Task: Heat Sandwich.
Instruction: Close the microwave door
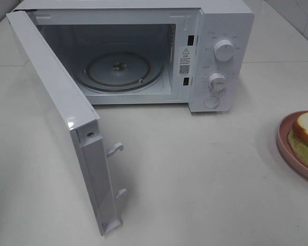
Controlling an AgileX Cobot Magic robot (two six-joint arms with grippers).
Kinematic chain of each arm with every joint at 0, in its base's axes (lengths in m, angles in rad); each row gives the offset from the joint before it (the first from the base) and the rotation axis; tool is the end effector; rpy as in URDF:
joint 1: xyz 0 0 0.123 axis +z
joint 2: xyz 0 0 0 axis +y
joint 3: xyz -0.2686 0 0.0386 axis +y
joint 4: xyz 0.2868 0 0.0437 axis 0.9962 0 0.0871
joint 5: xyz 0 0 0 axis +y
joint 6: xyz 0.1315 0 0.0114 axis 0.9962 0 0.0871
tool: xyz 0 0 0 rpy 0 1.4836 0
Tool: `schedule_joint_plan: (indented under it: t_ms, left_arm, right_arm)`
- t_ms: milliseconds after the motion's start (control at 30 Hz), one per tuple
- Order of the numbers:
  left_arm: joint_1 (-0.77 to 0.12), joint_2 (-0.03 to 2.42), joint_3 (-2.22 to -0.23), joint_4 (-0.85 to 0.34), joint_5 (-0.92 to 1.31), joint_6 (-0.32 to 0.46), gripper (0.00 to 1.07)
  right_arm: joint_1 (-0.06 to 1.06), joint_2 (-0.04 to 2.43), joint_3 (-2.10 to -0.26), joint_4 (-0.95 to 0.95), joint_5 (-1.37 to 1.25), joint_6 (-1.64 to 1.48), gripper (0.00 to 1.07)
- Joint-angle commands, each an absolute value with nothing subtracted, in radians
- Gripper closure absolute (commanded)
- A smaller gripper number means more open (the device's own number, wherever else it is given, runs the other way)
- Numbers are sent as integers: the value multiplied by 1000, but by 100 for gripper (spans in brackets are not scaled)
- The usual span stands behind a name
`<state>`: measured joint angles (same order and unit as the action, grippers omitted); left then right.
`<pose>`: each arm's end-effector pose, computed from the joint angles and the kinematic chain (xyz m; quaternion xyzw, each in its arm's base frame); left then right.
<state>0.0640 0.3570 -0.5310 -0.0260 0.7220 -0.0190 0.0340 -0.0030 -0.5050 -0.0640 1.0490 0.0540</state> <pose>0.1547 0.0076 0.2870 -0.0390 0.8489 -0.0006 0.5270 0.0793 -0.0046 0.2807 0.0097 0.8476 -0.0086 0.5305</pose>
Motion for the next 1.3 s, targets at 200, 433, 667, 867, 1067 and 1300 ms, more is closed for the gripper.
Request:
schedule_joint_plan:
  t_ms: [200,433,667,867,1067,1300]
  left_arm:
    - [64,561,-450,-38,506,-22,106]
    - [64,696,-364,-37,239,-21,106]
    - [64,885,-262,-36,-184,-21,106]
    - [64,1032,-253,-15,-393,-21,106]
    - [64,1226,-253,81,-665,-59,106]
    - [64,1357,-257,227,-813,-196,106]
  right_arm:
    - [30,-29,-504,-61,1042,48,31]
    - [30,-29,-504,-61,1042,48,31]
    - [30,-29,-504,-61,1042,48,31]
    - [30,-29,-504,-61,1042,48,32]
    - [30,-29,-504,-61,1042,48,32]
    - [30,-29,-504,-61,1042,48,32]
